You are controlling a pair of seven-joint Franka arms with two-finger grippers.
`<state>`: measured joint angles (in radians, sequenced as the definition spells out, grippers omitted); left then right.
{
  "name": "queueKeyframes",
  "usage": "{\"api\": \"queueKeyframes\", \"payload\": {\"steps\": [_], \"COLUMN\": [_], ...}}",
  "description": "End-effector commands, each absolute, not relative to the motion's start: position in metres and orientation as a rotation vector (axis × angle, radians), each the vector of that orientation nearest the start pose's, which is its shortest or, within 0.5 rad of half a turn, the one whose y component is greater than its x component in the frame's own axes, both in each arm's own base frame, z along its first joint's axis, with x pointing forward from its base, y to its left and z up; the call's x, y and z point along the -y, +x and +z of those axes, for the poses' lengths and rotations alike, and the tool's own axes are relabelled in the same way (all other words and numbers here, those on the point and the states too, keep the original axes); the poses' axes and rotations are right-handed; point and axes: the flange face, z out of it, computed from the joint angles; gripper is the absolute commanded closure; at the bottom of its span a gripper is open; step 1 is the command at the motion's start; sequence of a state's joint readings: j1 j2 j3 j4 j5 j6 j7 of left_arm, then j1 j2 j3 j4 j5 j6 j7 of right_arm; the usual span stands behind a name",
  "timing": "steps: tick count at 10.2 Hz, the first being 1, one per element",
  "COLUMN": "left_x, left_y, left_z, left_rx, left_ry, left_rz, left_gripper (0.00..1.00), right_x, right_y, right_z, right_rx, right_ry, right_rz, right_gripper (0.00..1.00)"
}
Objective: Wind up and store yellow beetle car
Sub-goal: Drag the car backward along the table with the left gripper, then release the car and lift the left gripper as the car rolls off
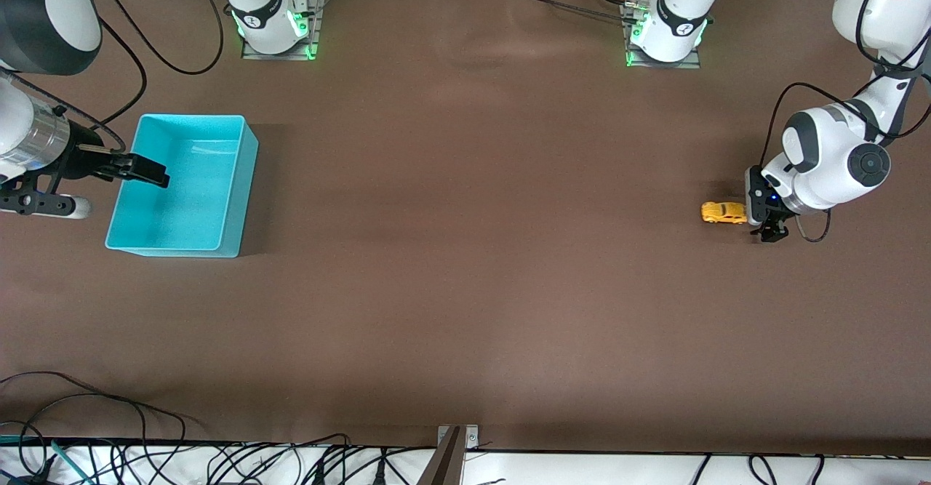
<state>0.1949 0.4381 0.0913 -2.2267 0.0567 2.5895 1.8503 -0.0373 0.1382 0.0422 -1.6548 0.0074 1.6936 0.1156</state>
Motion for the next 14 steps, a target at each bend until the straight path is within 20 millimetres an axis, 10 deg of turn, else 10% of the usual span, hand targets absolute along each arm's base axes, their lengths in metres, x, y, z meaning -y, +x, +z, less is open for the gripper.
{"api": "queueKeyframes", "payload": {"steps": [1,5,14], "left_x": [-0.152,-0.151,-0.117], "left_y": [0.522,0.526,0.544], "left_z": [0.175,0.191,0.349], "left_rx": [-2.278,-2.258,-2.176], "left_ry": [-2.197,-2.187,-1.978], "left_rz": [0.128,0.102,-0.119], "left_gripper": [0.0,0.0,0.0], "right_x": [-0.001,-0.003,-0.009], "right_y": [0.595,0.595,0.594], "right_z": [0.521,0.521,0.52], "right_rx": [-0.172,-0.186,-0.183], "right_ry": [-3.104,-3.103,-3.095], "right_rz": [0.143,0.146,0.161], "right_gripper": [0.0,0.0,0.0]}}
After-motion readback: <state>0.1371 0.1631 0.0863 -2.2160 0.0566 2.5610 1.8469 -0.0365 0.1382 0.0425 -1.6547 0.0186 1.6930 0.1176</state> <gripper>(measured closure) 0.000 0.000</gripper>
